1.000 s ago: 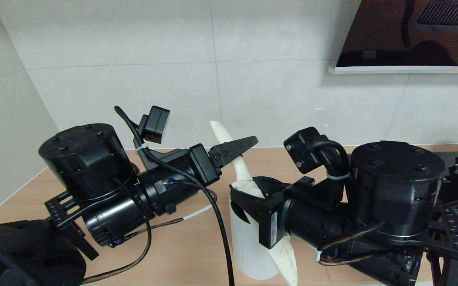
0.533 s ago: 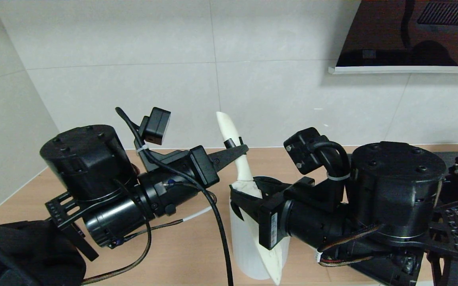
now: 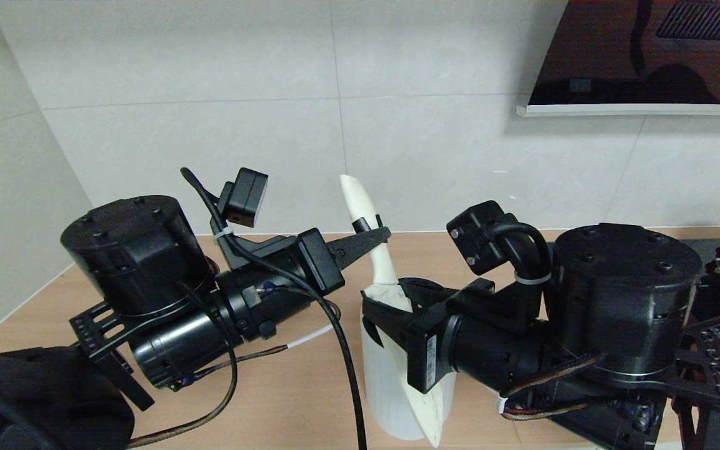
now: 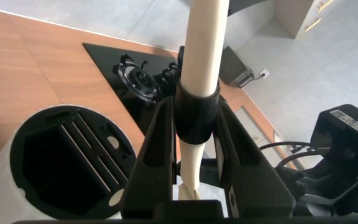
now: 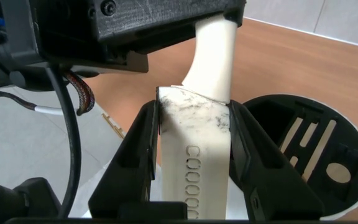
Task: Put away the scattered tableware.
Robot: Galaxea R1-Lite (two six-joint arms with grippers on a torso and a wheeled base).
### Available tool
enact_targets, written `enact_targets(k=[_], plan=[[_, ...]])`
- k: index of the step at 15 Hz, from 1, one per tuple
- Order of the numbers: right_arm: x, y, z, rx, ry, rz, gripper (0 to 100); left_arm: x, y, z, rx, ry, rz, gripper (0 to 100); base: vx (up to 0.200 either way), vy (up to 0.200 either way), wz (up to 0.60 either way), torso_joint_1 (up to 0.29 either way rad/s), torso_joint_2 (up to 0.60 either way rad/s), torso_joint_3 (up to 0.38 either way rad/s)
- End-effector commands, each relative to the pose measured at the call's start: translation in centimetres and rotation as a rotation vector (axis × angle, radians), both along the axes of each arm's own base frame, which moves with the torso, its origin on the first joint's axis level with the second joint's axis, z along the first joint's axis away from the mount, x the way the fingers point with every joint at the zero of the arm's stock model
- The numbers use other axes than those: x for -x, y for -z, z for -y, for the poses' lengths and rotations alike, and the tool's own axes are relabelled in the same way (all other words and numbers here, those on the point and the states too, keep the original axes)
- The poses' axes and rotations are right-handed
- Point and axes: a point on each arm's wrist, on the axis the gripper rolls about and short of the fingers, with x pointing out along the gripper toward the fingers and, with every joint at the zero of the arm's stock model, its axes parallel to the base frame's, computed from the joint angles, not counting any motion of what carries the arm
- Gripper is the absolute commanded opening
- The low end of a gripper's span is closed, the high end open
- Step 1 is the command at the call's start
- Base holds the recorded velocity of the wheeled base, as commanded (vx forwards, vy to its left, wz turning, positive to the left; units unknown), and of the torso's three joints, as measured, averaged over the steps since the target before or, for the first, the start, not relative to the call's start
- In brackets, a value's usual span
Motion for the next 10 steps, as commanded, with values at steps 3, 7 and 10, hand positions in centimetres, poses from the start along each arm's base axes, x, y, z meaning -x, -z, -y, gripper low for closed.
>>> enact_targets(k=[3,7,10], plan=[[-0.02,0.08,-0.05,0.003,0.0,-0.001,100,0.09,-0.2,-0.09,0.006,0.0,0.006,0,0.0,0.0,0.0,0.0,0.0,0.0],[-0.02,0.08,-0.05,0.003,0.0,-0.001,100,0.09,-0.2,-0.09,0.006,-0.001,0.005,0,0.0,0.0,0.0,0.0,0.0,0.0],[-0.06,-0.16,0.16,-0.004,0.006,0.003,100,0.13,-0.37,-0.14,0.013,-0.009,0.014,0,0.0,0.0,0.0,0.0,0.0,0.0]])
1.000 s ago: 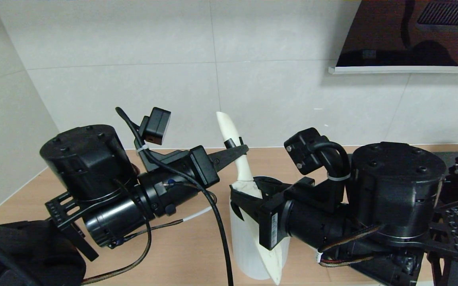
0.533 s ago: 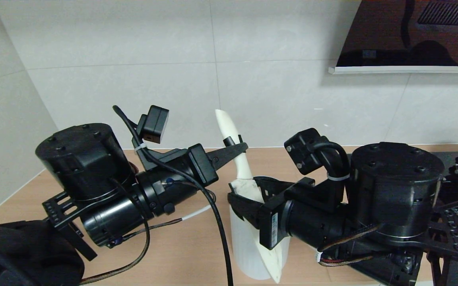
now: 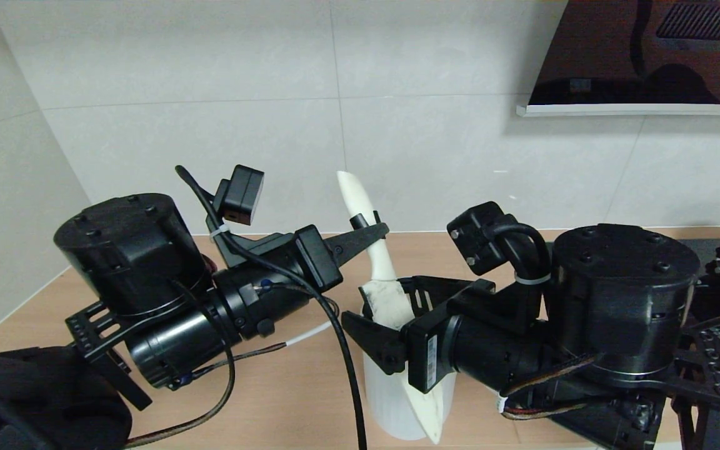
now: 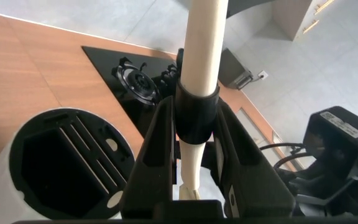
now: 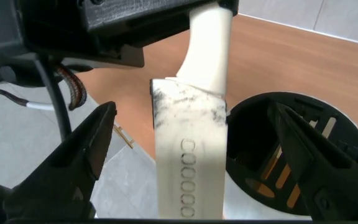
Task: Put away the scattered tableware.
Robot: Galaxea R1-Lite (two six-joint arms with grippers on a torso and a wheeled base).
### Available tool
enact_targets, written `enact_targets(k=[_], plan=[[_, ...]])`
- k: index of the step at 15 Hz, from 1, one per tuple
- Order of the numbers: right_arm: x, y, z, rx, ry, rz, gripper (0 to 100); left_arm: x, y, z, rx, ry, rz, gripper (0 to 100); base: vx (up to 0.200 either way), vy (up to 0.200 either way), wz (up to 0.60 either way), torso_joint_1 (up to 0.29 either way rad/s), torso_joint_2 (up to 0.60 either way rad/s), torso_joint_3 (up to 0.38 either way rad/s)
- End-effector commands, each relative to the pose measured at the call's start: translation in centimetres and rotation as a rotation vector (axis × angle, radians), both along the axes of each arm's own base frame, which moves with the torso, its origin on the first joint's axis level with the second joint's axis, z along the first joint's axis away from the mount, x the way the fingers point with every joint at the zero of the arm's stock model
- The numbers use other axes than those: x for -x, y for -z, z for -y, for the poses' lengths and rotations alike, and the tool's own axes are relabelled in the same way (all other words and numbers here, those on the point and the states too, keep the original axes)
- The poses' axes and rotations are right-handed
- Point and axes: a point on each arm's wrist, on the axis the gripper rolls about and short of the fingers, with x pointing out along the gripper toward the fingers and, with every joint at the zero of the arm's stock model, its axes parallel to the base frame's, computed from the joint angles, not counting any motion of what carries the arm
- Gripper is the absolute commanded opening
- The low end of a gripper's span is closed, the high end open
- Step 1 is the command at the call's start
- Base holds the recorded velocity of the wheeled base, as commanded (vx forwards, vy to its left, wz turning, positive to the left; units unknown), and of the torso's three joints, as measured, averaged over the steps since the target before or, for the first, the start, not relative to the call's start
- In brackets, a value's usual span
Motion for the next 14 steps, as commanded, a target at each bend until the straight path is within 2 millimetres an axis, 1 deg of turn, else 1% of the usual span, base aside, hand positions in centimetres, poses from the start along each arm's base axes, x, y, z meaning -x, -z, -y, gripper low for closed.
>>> enact_targets(k=[1,2,4,5,7,8,9,10,11,13,14], plan=[[-0.4,-0.5,0.5,-0.016,0.021,0.011,100,0.1,-0.3,-0.1,0.014,-0.013,0.014,0,0.0,0.0,0.0,0.0,0.0,0.0],[-0.8,-1.2,1.4,-0.033,0.049,0.024,100,0.0,-0.7,-0.2,0.029,-0.049,0.033,0,0.0,0.0,0.0,0.0,0.0,0.0],[-1.3,-2.3,2.8,-0.059,0.079,0.045,100,0.2,-1.6,-0.4,0.038,-0.055,0.047,0,0.0,0.0,0.0,0.0,0.0,0.0],[-1.5,-3.0,3.5,-0.077,0.101,0.059,100,0.3,-2.3,-0.6,0.038,-0.059,0.046,0,0.0,0.0,0.0,0.0,0.0,0.0],[-1.8,-3.7,4.5,-0.095,0.131,0.076,100,0.4,-3.8,-0.9,0.041,-0.099,0.043,0,0.0,0.0,0.0,0.0,0.0,0.0],[-2.0,-3.9,4.8,-0.1,0.142,0.082,100,0.4,-4.4,-0.9,0.04,-0.124,0.04,0,0.0,0.0,0.0,0.0,0.0,0.0],[-2.4,-4.0,5.3,-0.1,0.162,0.088,100,0.2,-5.6,-0.9,0.027,-0.194,0.036,0,0.0,0.0,0.0,0.0,0.0,0.0],[-2.7,-4.0,5.5,-0.1,0.177,0.089,100,-0.1,-6.0,-0.9,0.007,-0.246,0.031,0,0.0,0.0,0.0,0.0,0.0,0.0],[-3.2,-4.0,5.8,-0.099,0.197,0.092,100,-0.8,-6.8,-0.7,-0.036,-0.342,0.031,0,0.0,0.0,0.0,0.0,0.0,0.0],[-3.6,-4.2,6.2,-0.1,0.215,0.097,100,-1.1,-7.6,-0.4,-0.051,-0.385,0.042,0,0.0,0.0,0.0,0.0,0.0,0.0],[-3.7,-4.3,6.4,-0.102,0.224,0.099,100,-1.2,-7.6,-0.4,-0.066,-0.391,0.053,0,0.0,0.0,0.0,0.0,0.0,0.0]])
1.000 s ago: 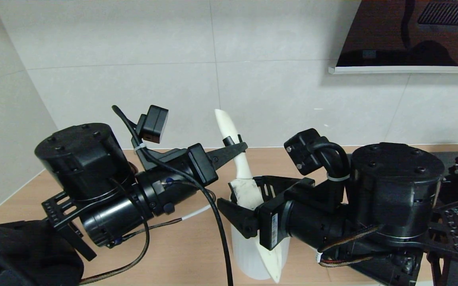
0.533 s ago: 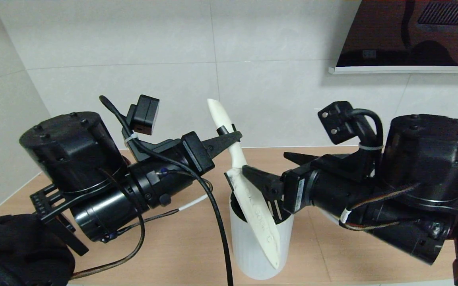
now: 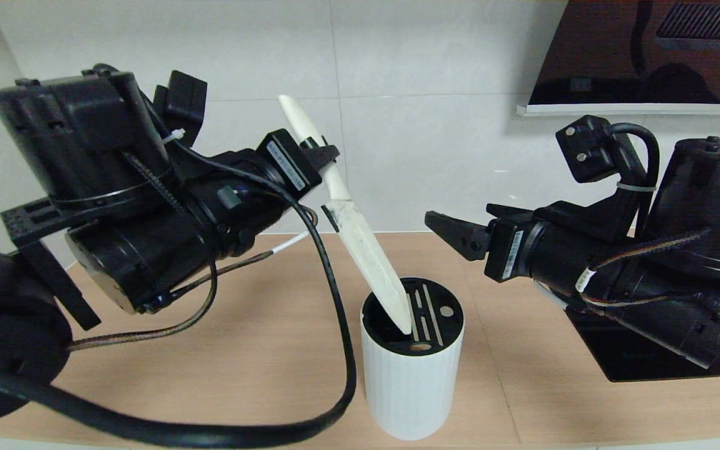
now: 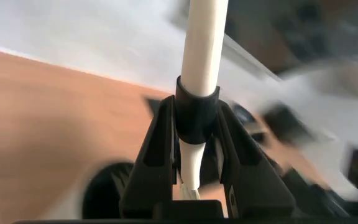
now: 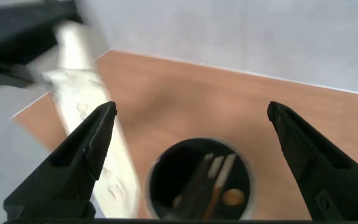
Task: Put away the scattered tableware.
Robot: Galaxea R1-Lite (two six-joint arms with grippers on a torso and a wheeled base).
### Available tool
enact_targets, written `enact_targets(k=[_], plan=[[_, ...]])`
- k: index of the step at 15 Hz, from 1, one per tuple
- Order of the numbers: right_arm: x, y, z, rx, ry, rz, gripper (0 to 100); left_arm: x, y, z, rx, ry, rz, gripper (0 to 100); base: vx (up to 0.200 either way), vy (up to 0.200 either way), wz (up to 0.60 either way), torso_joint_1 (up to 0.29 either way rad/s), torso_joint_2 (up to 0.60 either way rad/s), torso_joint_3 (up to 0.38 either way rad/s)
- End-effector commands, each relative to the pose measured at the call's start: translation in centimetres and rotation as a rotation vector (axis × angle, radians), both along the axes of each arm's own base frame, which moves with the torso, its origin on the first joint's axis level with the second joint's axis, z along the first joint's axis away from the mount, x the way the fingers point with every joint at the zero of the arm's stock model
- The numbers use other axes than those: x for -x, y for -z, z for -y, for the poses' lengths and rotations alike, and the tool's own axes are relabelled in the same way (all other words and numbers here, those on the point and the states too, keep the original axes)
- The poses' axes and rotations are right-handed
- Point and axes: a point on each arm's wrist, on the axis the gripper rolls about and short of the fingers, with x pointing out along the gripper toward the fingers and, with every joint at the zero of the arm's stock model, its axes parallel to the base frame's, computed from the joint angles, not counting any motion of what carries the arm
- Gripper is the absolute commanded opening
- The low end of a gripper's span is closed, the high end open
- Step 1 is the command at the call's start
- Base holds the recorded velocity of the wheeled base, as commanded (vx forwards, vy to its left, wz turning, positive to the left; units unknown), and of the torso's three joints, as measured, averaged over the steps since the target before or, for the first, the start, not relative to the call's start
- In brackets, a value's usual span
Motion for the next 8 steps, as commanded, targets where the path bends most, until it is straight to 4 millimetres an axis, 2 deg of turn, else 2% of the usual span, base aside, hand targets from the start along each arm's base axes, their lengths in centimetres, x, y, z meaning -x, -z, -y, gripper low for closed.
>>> enact_targets(k=[1,4,8], plan=[[-0.2,-0.2,0.4,-0.004,0.016,0.004,100,-0.3,-0.6,0.3,-0.015,-0.013,0.03,0,0.0,0.0,0.0,0.0,0.0,0.0],[-0.4,-0.2,0.6,-0.004,0.024,0.005,100,-0.6,-0.6,1.9,-0.1,-0.108,0.08,0,0.0,0.0,0.0,0.0,0.0,0.0],[-0.6,-0.1,0.8,-0.002,0.035,0.004,100,0.8,-0.8,3.1,-0.295,-0.247,0.154,0,0.0,0.0,0.0,0.0,0.0,0.0]])
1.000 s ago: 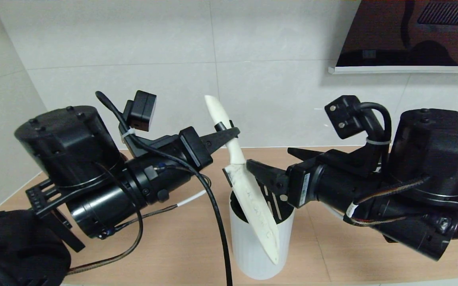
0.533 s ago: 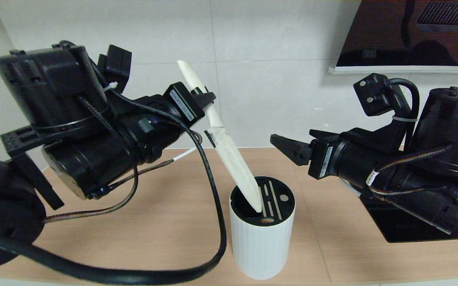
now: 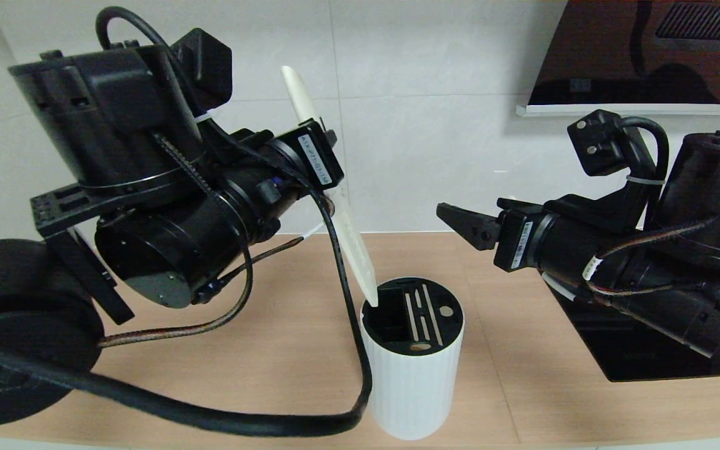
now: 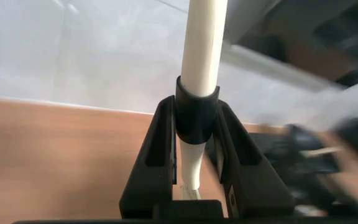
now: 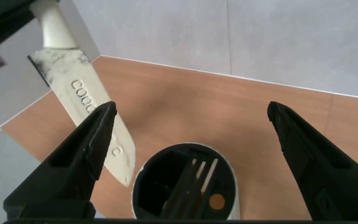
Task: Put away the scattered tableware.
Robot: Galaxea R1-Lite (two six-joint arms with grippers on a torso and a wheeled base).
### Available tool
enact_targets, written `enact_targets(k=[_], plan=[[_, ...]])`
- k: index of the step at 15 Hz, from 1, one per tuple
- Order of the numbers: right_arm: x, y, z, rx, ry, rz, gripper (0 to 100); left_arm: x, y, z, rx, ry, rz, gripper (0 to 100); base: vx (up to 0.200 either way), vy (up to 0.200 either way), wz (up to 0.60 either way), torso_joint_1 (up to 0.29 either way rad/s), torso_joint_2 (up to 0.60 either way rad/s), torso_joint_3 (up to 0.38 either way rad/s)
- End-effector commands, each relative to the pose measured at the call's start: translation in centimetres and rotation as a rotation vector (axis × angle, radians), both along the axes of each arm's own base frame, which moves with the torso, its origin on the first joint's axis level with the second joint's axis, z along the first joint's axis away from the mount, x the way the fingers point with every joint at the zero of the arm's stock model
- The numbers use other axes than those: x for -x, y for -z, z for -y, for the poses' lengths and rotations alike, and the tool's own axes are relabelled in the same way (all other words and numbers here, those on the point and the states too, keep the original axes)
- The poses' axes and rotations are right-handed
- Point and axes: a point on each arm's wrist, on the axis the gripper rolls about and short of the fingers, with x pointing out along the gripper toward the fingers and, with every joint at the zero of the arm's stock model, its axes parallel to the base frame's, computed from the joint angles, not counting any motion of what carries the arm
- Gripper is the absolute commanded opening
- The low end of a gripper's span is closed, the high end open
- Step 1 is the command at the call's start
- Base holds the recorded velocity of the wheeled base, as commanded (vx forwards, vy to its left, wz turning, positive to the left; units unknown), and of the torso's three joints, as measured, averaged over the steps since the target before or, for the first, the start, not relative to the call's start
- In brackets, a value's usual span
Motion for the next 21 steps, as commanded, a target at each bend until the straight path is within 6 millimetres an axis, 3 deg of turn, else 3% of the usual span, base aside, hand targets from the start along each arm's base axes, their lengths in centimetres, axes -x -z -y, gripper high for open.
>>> enact_targets(k=[1,7,21], plan=[[-0.1,0.1,0.0,0.002,0.003,-0.002,100,0.9,0.4,1.3,-0.038,-0.02,-0.002,0,0.0,0.0,0.0,0.0,0.0,0.0],[-0.1,0.1,0.0,0.003,0.003,-0.003,100,3.3,1.8,5.0,-0.069,-0.054,-0.039,0,0.0,0.0,0.0,0.0,0.0,0.0],[-0.2,0.4,-0.1,0.01,0.003,-0.011,100,1.7,5.1,7.2,-0.13,-0.168,0.08,0,0.0,0.0,0.0,0.0,0.0,0.0]])
